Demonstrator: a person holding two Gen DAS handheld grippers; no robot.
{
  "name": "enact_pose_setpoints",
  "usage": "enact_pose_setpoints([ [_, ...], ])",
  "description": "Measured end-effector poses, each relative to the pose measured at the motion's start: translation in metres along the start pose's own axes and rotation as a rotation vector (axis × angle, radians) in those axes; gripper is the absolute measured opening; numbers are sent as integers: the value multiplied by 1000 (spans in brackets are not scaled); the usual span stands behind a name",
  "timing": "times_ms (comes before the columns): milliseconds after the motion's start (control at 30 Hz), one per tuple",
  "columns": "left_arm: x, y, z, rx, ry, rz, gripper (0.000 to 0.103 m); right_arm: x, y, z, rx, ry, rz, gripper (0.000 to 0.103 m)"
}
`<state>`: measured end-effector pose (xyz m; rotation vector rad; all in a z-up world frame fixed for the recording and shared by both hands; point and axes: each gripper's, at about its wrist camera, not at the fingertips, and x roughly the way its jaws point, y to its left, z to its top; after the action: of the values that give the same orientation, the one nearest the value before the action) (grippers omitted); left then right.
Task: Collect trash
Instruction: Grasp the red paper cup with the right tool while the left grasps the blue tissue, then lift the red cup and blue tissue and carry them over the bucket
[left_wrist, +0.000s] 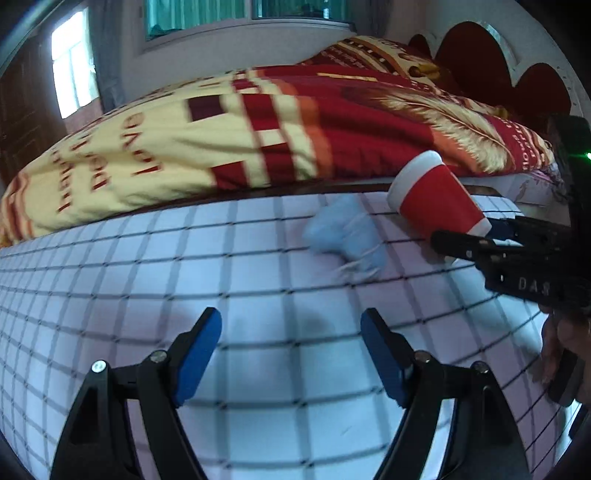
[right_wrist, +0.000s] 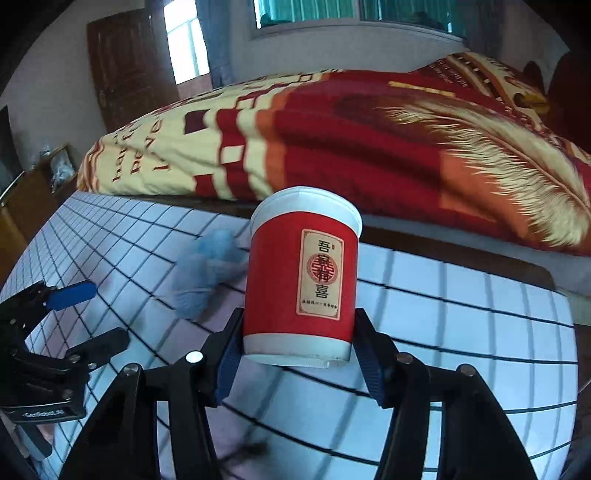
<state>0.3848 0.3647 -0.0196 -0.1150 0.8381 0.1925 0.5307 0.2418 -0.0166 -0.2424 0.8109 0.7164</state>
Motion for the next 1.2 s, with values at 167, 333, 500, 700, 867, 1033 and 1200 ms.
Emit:
enact_pose_setpoints([
  [167, 22, -27, 27, 5, 4, -29, 73, -5, -20, -4, 11, -2, -36, 59],
  [333, 46, -32, 43, -16, 67, -25, 55, -6, -32, -6, 32, 16, -47, 59],
  [500, 34, -25, 34, -20, 55, -33, 21, -23, -30, -10, 41, 3, -30, 58],
  [700, -26, -23, 6, 23, -18, -44, 20, -66, -10, -26, -11, -38, -39, 58],
  [867, -72, -28, -19, 27, -45, -53, 20, -104, 11, -49, -35, -64, -33, 58],
  [1033, -104, -43, -35, 51, -73, -58, 20, -143, 35, -76, -65, -89, -28, 58],
  [1200, -132, -50, -55, 62, -88, -78, 20, -178, 52, -102, -83, -107, -34, 58],
])
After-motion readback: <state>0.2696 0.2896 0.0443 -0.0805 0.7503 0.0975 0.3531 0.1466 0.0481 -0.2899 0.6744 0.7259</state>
